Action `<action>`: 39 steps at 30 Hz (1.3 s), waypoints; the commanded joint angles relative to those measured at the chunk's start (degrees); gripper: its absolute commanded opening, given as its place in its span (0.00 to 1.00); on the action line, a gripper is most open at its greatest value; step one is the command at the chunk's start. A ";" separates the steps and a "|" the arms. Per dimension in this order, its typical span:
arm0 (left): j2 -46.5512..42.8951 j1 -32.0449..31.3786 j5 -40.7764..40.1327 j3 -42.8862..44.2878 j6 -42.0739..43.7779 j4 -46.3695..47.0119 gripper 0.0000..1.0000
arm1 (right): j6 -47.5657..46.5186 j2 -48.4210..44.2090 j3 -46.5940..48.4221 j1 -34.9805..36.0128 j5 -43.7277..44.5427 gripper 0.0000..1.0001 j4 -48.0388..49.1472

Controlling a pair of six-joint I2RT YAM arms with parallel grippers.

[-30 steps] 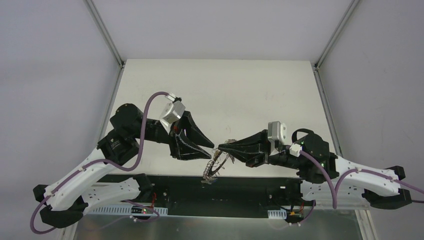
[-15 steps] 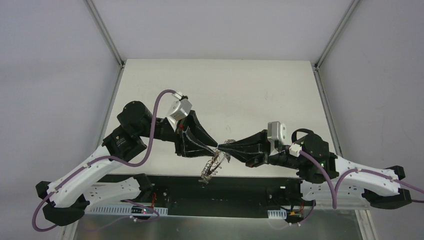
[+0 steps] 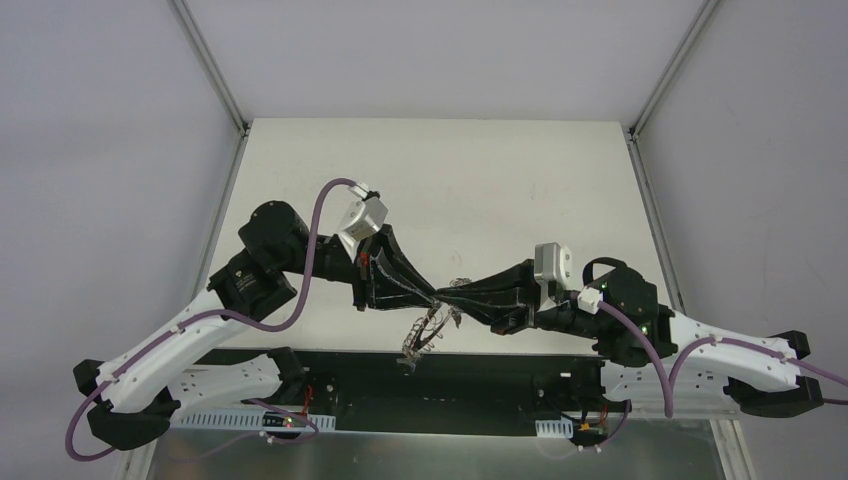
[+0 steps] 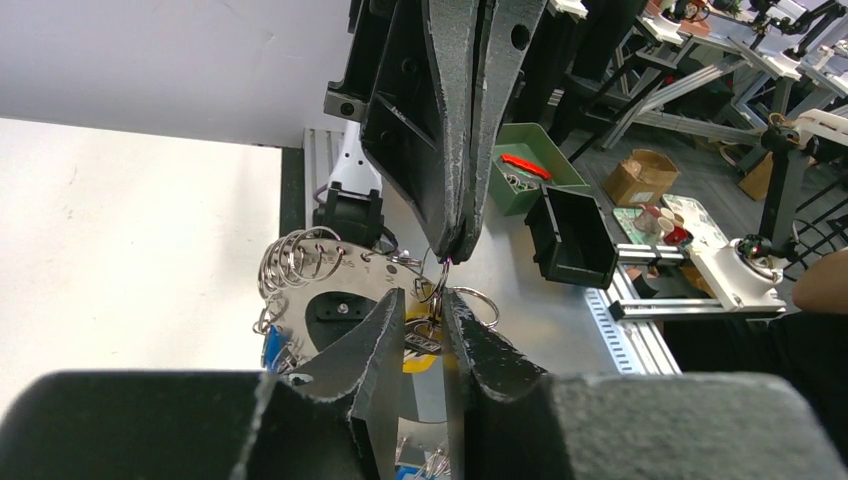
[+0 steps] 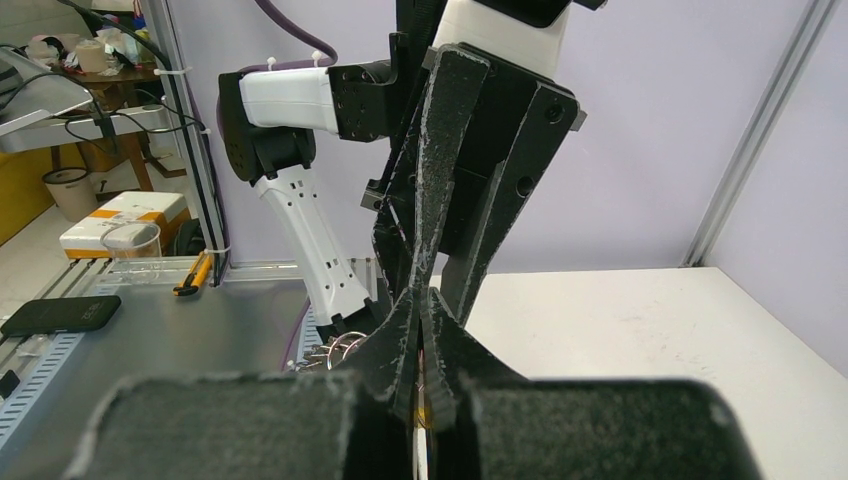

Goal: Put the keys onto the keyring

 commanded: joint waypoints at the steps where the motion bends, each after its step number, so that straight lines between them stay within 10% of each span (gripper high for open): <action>1: 0.29 -0.53 1.24 0.82 -0.33 3.29 0.17 | -0.06 -0.46 3.31 0.36 0.17 0.00 5.46; 7: 0.35 -0.57 1.79 0.52 -1.04 5.39 0.00 | -0.31 -0.33 3.40 0.38 0.91 0.00 4.87; 25: -0.86 -0.51 0.09 3.76 4.28 -4.94 0.00 | 0.70 -0.24 11.17 0.38 7.15 0.00 -15.68; 39: 0.37 -0.59 10.20 7.27 6.93 -15.23 0.00 | -3.12 10.36 27.96 0.34 0.19 0.42 -52.63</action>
